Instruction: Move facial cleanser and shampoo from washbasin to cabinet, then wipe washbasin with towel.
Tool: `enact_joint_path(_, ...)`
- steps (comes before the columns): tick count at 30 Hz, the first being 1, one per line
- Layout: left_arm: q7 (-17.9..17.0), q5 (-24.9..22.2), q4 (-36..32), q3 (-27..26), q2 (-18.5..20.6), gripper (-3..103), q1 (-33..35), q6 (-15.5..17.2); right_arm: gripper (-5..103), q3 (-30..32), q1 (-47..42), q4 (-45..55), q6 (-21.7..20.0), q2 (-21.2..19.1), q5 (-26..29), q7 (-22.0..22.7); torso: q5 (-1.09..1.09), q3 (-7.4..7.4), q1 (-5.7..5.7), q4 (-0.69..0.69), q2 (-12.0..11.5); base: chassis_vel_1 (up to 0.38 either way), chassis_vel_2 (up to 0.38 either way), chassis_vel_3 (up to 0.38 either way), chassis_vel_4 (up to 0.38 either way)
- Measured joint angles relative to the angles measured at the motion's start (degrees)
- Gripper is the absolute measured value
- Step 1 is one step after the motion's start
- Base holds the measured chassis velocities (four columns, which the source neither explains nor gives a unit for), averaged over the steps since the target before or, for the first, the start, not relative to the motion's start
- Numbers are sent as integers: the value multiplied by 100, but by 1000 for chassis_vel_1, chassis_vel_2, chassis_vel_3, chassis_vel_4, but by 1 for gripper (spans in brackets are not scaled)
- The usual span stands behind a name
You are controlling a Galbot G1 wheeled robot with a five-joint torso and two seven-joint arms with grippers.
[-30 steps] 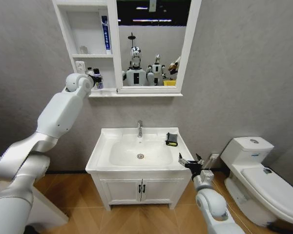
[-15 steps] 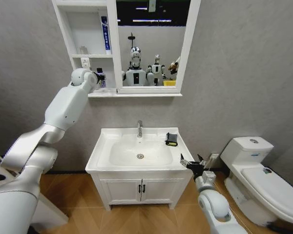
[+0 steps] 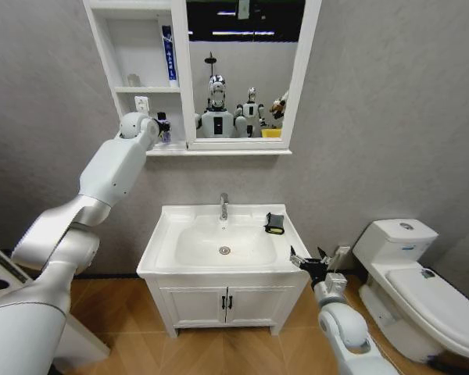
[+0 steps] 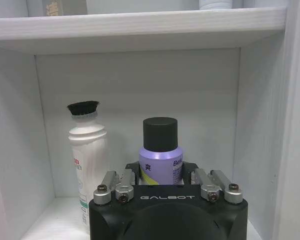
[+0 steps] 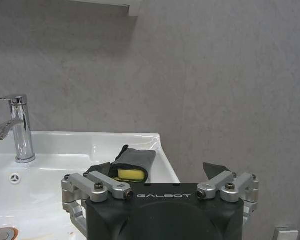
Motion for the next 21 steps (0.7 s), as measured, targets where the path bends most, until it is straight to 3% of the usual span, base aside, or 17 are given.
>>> enact_joint_path(3, 12, 85, 73, -21, -73, 41, 16, -41, 100, 1, -17, 0, 7, -14, -42, -33, 0, 0, 0, 0, 0, 0, 0, 0, 0)
enact_joint_path(5, 16, 105, 97, -32, -97, 47, 17, -50, 100, 0, -17, 4, 7, -14, -52, -33, 0, 0, 0, -1, 0, 0, 0, 0, 0)
enact_joint_path(13, 40, 185, 175, -35, -134, 80, 32, -144, 100, -5, -36, 54, 8, -3, -94, -33, 0, 0, 0, 0, 0, 0, 0, 0, 0)
enact_joint_path(16, 11, 187, 140, -36, -112, 84, 38, -165, 100, -5, -41, 65, 7, -4, -95, -33, 0, 0, 0, 0, 0, 0, 0, 0, 0)
enact_joint_path(19, -36, 187, -48, -41, -1, 98, 61, -175, 100, -3, -42, 73, 8, 2, -106, -30, 0, 0, 0, 0, 0, 0, 0, 0, 0)
enact_joint_path(21, -41, 179, -143, -41, 51, 100, 77, -175, 100, -10, -42, 85, 7, 9, -118, -28, 0, 0, 0, 0, 0, 0, 0, 0, 0)
